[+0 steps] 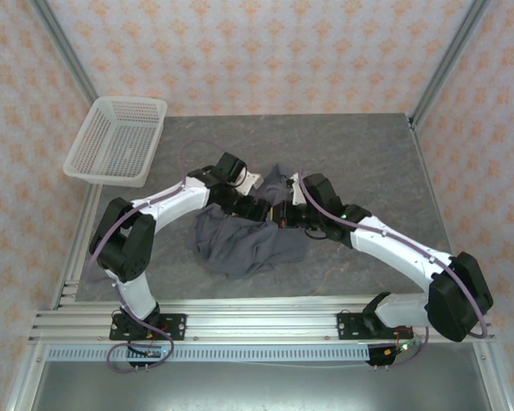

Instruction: Fold the inside-out t-shirt

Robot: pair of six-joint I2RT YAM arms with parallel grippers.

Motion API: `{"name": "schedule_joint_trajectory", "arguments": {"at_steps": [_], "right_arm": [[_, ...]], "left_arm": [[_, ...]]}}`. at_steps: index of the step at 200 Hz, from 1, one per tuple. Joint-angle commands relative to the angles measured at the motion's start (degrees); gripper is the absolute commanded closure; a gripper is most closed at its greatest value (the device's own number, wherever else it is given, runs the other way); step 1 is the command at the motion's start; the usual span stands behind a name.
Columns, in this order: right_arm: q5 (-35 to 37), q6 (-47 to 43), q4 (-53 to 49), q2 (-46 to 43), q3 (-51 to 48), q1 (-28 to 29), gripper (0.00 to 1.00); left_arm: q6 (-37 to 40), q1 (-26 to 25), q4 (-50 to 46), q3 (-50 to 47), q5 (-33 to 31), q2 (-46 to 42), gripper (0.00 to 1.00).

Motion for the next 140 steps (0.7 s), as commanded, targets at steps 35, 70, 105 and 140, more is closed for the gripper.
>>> {"name": "schedule_joint_trajectory", "arguments": {"at_steps": [35,70,105,140], "right_arm": [[-0.2,0.5,1.7,0.0,0.8,-0.6,1.00],[-1.2,1.6,2.4,0.4,1.6,-0.6,1.00],[-0.5,2.6,1.5,-1.0,2.3,-0.8,1.00],[2.1,4.2,0.4,-4.0,0.1,-3.9,1.00]], "left_arm": [[0.0,0.1,11.1,-12.8,-5.1,-13.4,0.02],[3.5,-2.0,9.3,-9.4,-6.7,-7.3,0.05],[4.2,-3.6,10.3,-5.7,-9.0,-2.7,0.09],[2.9,-3.8,13.8,-7.6,-8.0,-6.4,0.55]]}}
